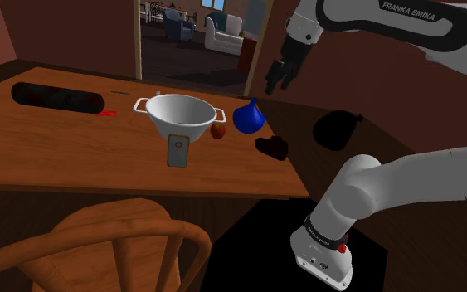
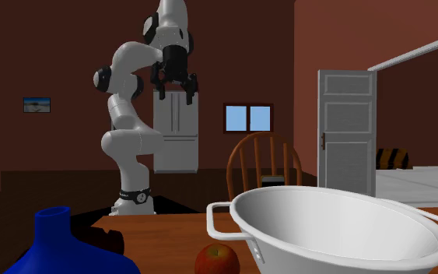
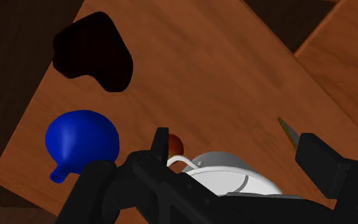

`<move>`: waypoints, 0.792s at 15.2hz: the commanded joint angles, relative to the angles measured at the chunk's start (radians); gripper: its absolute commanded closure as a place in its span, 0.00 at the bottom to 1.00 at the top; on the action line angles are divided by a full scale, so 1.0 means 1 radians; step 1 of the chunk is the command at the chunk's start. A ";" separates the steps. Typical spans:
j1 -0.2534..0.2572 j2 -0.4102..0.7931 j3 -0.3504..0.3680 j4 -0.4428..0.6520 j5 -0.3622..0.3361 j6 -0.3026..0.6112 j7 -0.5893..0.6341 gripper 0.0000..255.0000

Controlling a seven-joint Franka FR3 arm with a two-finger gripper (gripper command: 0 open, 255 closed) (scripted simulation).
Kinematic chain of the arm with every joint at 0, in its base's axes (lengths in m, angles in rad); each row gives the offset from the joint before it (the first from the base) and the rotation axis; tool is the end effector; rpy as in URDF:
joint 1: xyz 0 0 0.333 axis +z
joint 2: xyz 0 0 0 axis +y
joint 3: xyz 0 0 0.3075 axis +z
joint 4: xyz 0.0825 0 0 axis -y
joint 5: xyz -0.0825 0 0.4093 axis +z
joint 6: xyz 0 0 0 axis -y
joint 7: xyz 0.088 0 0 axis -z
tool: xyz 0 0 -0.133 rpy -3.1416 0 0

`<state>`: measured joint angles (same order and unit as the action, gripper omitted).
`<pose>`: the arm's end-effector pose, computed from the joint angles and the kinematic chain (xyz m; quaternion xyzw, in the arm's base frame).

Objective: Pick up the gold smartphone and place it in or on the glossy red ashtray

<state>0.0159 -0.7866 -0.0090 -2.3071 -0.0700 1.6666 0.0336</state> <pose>0.3517 -0.0070 0.5930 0.9968 -0.0114 0.0736 0.0302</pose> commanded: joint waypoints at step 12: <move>0.000 0.296 0.172 0.031 0.094 0.201 0.325 0.00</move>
<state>0.0162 -0.5265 0.1458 -2.2876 0.0171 1.8477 0.3247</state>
